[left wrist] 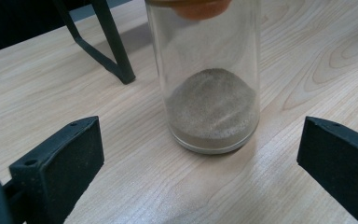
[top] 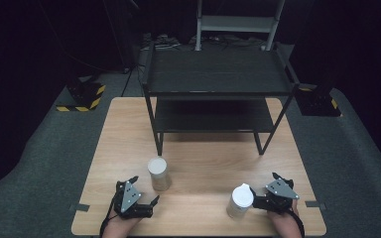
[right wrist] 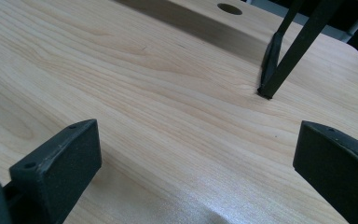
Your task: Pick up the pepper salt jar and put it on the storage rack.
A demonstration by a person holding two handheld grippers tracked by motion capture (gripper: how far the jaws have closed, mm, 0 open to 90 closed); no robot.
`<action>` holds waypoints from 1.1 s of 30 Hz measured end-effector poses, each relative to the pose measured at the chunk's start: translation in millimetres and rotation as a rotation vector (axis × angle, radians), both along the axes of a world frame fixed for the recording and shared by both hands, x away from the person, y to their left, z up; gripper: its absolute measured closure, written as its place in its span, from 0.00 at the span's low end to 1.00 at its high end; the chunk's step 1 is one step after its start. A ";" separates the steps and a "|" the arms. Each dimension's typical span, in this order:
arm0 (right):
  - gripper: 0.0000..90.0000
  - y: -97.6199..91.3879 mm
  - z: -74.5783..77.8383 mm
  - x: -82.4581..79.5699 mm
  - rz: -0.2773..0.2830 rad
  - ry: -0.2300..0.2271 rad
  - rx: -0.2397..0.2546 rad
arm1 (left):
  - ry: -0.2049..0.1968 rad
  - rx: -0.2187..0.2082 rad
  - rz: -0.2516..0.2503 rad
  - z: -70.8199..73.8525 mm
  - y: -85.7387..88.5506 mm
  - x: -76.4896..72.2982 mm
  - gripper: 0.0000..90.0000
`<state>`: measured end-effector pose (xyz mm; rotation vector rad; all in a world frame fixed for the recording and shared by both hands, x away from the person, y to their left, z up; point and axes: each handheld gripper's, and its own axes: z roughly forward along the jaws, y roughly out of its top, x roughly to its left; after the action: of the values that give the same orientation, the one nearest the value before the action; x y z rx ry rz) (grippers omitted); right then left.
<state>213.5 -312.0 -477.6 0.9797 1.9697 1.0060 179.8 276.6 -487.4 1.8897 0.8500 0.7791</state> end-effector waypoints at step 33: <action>0.00 1.3 1.1 1.1 0.006 0.006 -0.013 | -0.091 -0.150 -0.035 12.2 -4.4 6.0 0.01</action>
<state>214.5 -310.6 -476.5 0.9717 1.9825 0.9934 185.8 272.2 -475.2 1.7194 0.7946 0.7530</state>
